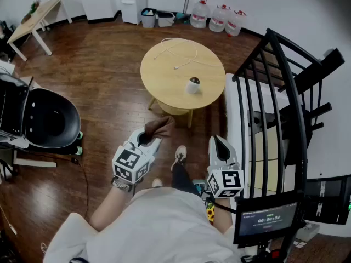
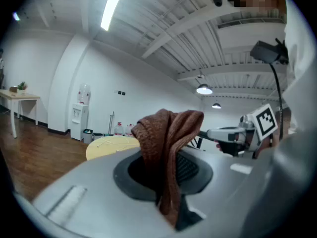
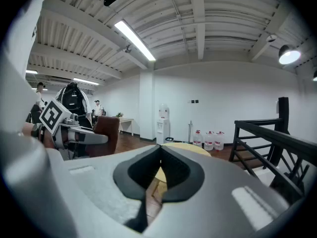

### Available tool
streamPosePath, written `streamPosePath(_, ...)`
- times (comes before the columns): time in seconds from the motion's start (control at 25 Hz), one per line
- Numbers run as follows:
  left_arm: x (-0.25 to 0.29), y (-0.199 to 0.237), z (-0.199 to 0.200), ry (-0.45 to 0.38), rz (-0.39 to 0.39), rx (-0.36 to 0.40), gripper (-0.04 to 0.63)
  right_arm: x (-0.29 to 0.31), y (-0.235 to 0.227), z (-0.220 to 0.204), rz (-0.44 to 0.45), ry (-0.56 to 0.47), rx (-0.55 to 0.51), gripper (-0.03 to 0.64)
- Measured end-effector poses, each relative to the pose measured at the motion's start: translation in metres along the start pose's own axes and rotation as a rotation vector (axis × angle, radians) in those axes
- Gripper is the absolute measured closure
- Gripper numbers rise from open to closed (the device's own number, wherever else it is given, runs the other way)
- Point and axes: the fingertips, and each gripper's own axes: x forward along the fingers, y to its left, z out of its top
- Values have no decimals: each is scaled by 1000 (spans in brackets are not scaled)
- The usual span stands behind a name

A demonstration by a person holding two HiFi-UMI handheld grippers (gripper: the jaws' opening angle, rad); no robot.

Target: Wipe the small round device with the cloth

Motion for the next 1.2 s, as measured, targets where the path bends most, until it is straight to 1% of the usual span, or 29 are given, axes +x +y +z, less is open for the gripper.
streamPosePath(0.12,29,14,17,-7,13,14,518,25,-24,9,-4,-7,2,615)
streamPosePath(0.4,99,29,44,7,27,6,518,74,-76,22,24,-2,7,614)
streamPosePath(0.56,140,37,62,6,32,-22,518,105,-110,30,40,6,9,614)
streamPosePath(0.76,172,51,76,-7,63,-61,518,135,-140,33,63,22,10,614)
streamPosePath(0.8,178,54,75,12,67,-47,518,141,-143,32,71,26,8,614)
streamPosePath(0.88,189,59,69,71,76,29,521,155,-146,29,86,35,1,614)
streamPosePath(0.92,191,60,67,89,81,68,523,159,-146,28,95,38,-3,615)
streamPosePath(0.96,192,61,66,91,80,87,523,163,-145,27,105,40,-7,614)
streamPosePath(1.12,197,63,72,42,38,62,528,175,-150,26,120,47,-18,614)
streamPosePath(1.2,200,68,73,48,20,63,528,183,-151,25,119,57,-17,614)
